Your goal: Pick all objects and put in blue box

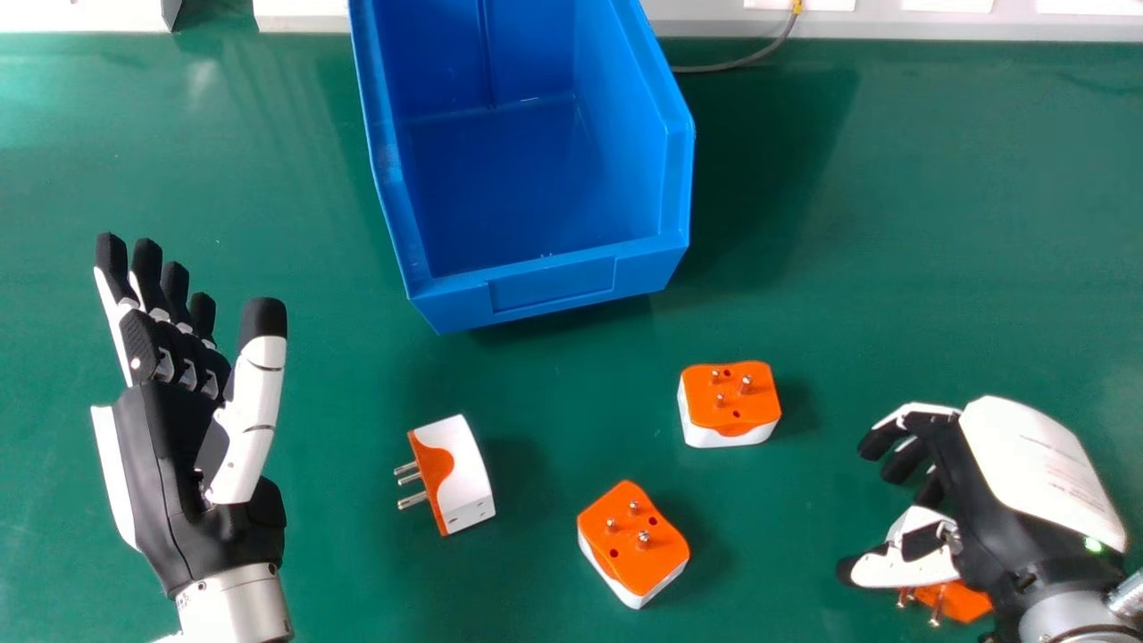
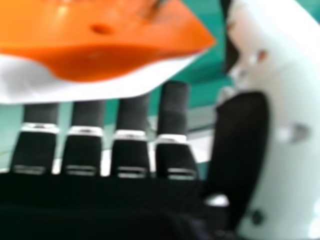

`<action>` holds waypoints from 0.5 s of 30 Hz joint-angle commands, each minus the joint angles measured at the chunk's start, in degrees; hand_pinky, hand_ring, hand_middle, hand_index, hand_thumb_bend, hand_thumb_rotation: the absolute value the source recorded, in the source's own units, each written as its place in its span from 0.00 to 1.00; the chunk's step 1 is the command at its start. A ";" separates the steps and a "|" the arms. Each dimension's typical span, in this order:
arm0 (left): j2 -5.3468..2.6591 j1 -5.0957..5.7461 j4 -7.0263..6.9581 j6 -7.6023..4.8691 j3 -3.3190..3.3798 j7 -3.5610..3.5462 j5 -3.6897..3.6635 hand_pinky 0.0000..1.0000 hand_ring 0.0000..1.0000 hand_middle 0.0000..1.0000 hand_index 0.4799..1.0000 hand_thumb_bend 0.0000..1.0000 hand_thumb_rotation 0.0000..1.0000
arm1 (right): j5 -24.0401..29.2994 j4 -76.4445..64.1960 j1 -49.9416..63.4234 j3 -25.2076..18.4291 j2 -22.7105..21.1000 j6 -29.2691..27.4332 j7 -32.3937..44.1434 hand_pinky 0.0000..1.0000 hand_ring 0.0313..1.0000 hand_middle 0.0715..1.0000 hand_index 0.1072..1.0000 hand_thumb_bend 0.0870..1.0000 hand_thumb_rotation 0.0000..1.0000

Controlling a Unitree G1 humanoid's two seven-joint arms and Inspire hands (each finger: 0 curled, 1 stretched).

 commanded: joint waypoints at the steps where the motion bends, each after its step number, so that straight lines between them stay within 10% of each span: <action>1: -1.71 0.08 -1.31 -0.29 0.15 0.07 0.23 1.00 1.00 1.00 1.00 0.63 0.38 | 0.57 -0.89 0.30 -0.64 -0.09 -0.80 -1.52 0.35 0.46 0.52 0.53 0.55 0.03; 15: -1.70 0.41 -1.25 -0.33 0.10 -0.43 -0.21 1.00 1.00 1.00 1.00 0.64 0.38 | 2.70 -0.28 0.96 -0.78 -0.48 -3.52 -4.22 0.33 0.42 0.48 0.48 0.51 0.01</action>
